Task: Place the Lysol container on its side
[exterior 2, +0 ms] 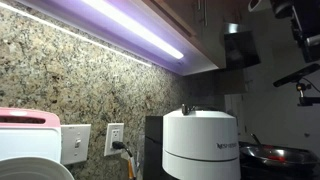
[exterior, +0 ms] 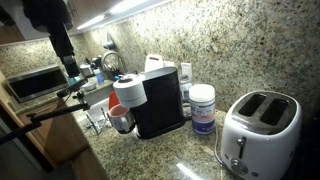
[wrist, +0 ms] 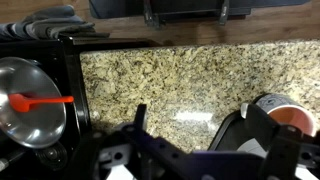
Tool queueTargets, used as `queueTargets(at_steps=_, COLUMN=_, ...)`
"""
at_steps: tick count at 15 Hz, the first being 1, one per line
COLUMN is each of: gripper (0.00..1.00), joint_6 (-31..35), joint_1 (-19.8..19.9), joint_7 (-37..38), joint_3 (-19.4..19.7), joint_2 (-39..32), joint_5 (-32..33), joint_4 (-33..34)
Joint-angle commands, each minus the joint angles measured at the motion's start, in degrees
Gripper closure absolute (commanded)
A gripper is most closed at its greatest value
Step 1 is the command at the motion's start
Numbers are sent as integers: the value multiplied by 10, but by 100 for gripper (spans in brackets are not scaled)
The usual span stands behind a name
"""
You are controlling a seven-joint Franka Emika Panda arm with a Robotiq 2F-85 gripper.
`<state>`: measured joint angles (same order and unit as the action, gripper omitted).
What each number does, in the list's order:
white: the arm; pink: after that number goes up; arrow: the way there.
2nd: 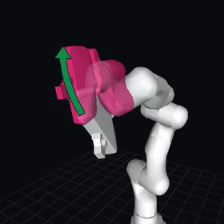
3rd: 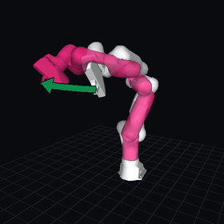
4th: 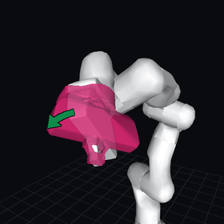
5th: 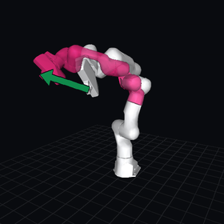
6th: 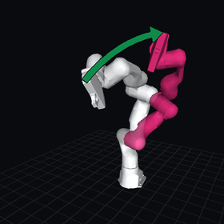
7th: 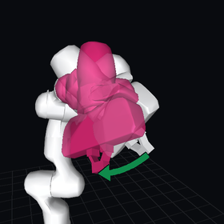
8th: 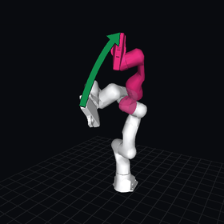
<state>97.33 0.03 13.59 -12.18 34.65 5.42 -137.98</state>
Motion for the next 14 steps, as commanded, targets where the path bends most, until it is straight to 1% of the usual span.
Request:
queueTargets(at_steps=1, gripper=0, joint_6=-2, joint_1=-13, joint_7=6, joint_3=10, joint_2=-2, joint_5=5, joint_4=1)
queueTargets(at_steps=6, gripper=0, joint_6=-4, joint_1=-13, joint_7=3, joint_3=11, joint_2=-2, joint_5=7, joint_4=1)
queueTargets(at_steps=8, gripper=0, joint_6=1, joint_1=-15, joint_7=-6, joint_3=18, joint_2=3, joint_5=5, joint_4=-4)
queueTargets(at_steps=10, gripper=0, joint_6=13, joint_1=-16, joint_7=-11, joint_3=28, joint_2=9, joint_5=5, joint_4=-10)
queueTargets(at_steps=14, gripper=0, joint_6=69, joint_1=-8, joint_7=-12, joint_3=50, joint_2=11, joint_5=3, joint_4=-27)
